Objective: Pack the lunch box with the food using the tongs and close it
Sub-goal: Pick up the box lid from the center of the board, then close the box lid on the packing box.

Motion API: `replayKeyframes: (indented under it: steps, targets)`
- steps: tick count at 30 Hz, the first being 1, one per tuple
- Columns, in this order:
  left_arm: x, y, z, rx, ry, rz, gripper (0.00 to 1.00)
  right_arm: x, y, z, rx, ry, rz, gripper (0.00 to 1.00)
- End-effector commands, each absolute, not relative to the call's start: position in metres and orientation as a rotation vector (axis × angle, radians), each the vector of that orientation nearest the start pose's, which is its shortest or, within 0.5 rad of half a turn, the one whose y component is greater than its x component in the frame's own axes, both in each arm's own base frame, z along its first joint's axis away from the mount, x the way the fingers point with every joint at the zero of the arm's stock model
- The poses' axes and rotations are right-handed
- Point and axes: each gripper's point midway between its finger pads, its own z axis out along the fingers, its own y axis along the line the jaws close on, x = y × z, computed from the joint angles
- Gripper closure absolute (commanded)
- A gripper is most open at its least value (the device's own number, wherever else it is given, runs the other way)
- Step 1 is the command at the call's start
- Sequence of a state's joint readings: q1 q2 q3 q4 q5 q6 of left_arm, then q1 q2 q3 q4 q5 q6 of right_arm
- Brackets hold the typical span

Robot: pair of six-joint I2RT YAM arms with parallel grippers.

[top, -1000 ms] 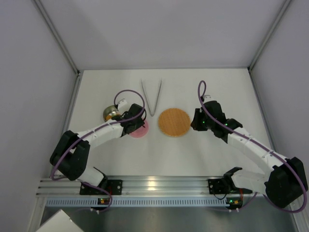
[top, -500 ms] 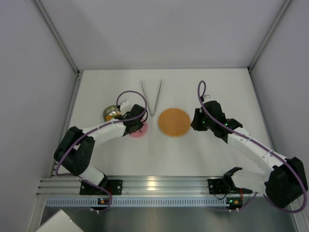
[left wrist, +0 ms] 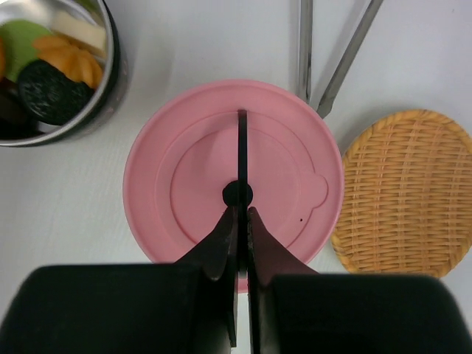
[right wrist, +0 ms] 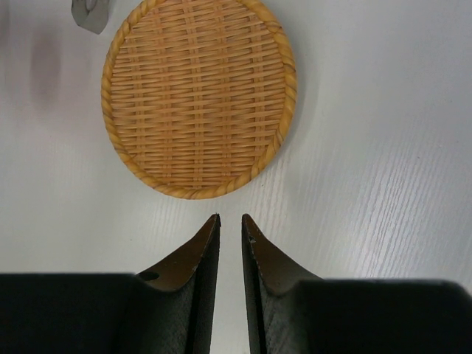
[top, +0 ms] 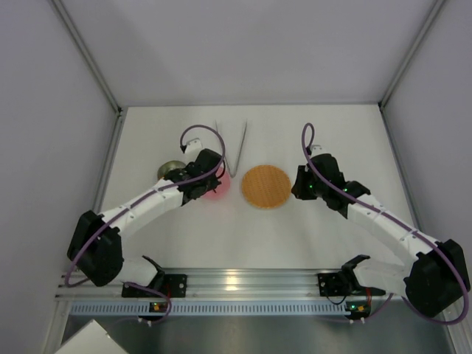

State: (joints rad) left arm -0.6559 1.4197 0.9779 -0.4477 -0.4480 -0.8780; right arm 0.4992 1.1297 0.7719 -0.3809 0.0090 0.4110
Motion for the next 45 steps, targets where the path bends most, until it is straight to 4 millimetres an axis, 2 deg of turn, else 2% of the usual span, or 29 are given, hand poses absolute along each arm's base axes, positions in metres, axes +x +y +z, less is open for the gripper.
replayKeyframes:
  steps: [1,4,5,7,10,14,17,27,37,45]
  targets:
    - [0.323,-0.161,0.180,-0.403,2.192,-0.109,1.00,0.282,0.174,0.135,-0.115,2.286,0.478,0.82]
    - [0.326,-0.143,0.205,-0.404,2.156,-0.048,1.00,0.283,0.174,0.135,-0.114,2.288,0.477,0.83]
    - [0.331,-0.130,0.207,-0.441,2.155,-0.034,1.00,0.283,0.174,0.135,-0.112,2.286,0.477,0.83]
    - [0.338,-0.118,0.209,-0.458,2.163,-0.043,1.00,0.283,0.174,0.136,-0.112,2.286,0.477,0.83]
    - [0.353,-0.088,0.205,-0.529,2.187,-0.048,1.00,0.283,0.174,0.137,-0.116,2.283,0.478,0.83]
    - [0.367,-0.069,0.191,-0.570,2.240,-0.067,1.00,0.283,0.174,0.137,-0.118,2.284,0.475,0.83]
    - [0.375,-0.065,0.172,-0.579,2.301,-0.094,1.00,0.283,0.174,0.138,-0.120,2.281,0.477,0.83]
    - [0.383,-0.048,0.139,-0.628,2.377,-0.088,1.00,0.282,0.173,0.137,-0.118,2.285,0.475,0.83]
    - [0.386,-0.039,0.126,-0.658,2.390,-0.060,1.00,0.281,0.173,0.135,-0.120,2.288,0.474,0.83]
    - [0.381,-0.033,0.120,-0.687,2.390,-0.056,1.00,0.282,0.173,0.134,-0.119,2.292,0.474,0.83]
